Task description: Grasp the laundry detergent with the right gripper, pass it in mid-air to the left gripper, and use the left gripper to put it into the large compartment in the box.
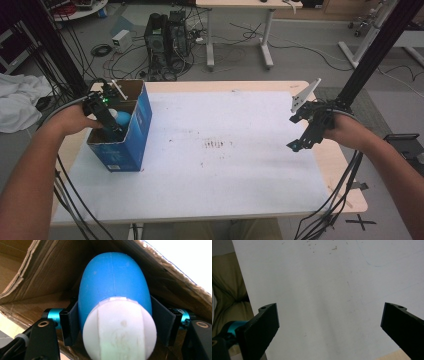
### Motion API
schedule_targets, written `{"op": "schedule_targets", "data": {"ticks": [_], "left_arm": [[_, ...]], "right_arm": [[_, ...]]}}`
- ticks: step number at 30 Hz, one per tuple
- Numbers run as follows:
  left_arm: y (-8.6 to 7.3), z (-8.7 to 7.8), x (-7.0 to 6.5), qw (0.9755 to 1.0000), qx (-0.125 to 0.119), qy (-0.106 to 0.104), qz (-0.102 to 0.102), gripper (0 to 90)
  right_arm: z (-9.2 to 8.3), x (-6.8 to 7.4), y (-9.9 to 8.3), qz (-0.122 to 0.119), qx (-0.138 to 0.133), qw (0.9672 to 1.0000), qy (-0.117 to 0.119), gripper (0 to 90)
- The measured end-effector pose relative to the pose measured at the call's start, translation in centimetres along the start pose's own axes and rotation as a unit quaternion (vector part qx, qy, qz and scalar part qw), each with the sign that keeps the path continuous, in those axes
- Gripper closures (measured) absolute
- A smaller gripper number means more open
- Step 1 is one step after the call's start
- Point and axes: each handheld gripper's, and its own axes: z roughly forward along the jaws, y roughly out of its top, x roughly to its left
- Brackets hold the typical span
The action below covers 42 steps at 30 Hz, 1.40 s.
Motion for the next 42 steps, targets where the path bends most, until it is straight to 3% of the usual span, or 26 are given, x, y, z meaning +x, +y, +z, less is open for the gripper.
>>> {"op": "schedule_targets", "data": {"ticks": [1,3,4,5,6,7,11,13,15,25,27,29,32,33,34,35,38,39,40,42], "left_arm": [[-0.1,0.0,0.0,1.0000,-0.003,0.002,0.000,32.1],[-0.2,0.1,-0.3,0.9992,-0.026,-0.001,-0.029,32.1],[-0.3,-0.3,0.1,1.0000,-0.008,0.002,-0.003,32.1],[-0.4,-0.1,-0.2,0.9991,-0.031,0.002,-0.028,32.1],[-0.4,-0.5,0.1,0.9999,-0.013,0.002,-0.007,32.1],[-0.4,-0.5,-0.1,0.9996,-0.024,0.003,-0.017,32.1],[-0.6,-1.3,0.0,0.9992,-0.034,0.009,-0.016,32.0],[-0.7,-1.7,-0.3,0.9967,-0.066,0.010,-0.045,30.1],[-0.7,-2.1,-0.5,0.9962,-0.070,0.017,-0.049,30.1],[-0.6,-4.6,-0.9,0.9952,-0.084,0.032,-0.038,30.0],[-0.7,-5.1,-0.9,0.9960,-0.077,0.032,-0.030,30.0],[-0.7,-5.5,-1.3,0.9949,-0.086,0.033,-0.040,30.0],[-0.5,-6.5,-1.7,0.9956,-0.085,0.033,-0.021,30.0],[-0.4,-6.5,-2.2,0.9933,-0.105,0.031,-0.038,30.0],[-0.3,-7.1,-2.1,0.9959,-0.084,0.032,-0.011,30.0],[-0.2,-7.1,-2.6,0.9942,-0.101,0.030,-0.025,30.0],[0.4,-7.9,-3.5,0.9950,-0.095,0.032,0.005,30.0],[0.6,-8.0,-3.9,0.9941,-0.104,0.030,0.003,30.0],[0.9,-8.2,-4.1,0.9944,-0.101,0.027,0.019,30.0],[1.5,-8.4,-4.7,0.9945,-0.101,0.021,0.019,30.0]], "right_arm": [[0.1,-0.1,0.0,-0.004,-0.003,1.0000,-0.001,0.8],[0.1,-0.1,0.0,-0.005,-0.002,1.0000,-0.001,0.8],[0.1,0.0,0.1,0.000,0.000,1.0000,-0.001,0.7],[0.1,0.0,0.1,-0.001,0.000,1.0000,-0.001,0.7],[0.1,0.0,0.1,-0.003,-0.002,1.0000,0.001,0.7],[0.1,0.0,0.1,-0.004,-0.001,1.0000,0.002,0.7],[0.2,0.0,0.1,-0.002,0.001,1.0000,0.001,0.7],[0.1,0.0,0.1,-0.004,0.000,1.0000,0.000,0.8],[0.1,0.0,0.1,-0.002,0.000,1.0000,0.002,0.7],[0.0,0.2,0.1,-0.006,-0.003,1.0000,0.000,0.8],[0.0,0.3,0.1,-0.009,-0.005,1.0000,-0.001,0.7],[-0.1,0.3,0.1,-0.009,-0.006,0.9999,-0.001,0.7],[-0.2,0.4,0.0,-0.008,-0.006,0.9999,-0.003,0.7],[-0.2,0.4,0.0,-0.009,-0.006,0.9999,-0.002,0.7],[-0.2,0.5,0.0,-0.008,-0.007,0.9999,-0.004,0.8],[-0.2,0.5,0.0,-0.009,-0.007,0.9999,-0.003,0.7],[-0.3,0.6,0.0,-0.012,-0.009,0.9999,-0.005,0.7],[-0.4,0.6,0.0,-0.015,-0.012,0.9998,-0.006,0.8],[-0.4,0.6,0.0,-0.012,-0.014,0.9998,-0.007,0.7],[-0.5,0.6,0.0,-0.011,-0.016,0.9998,-0.008,0.8]]}}
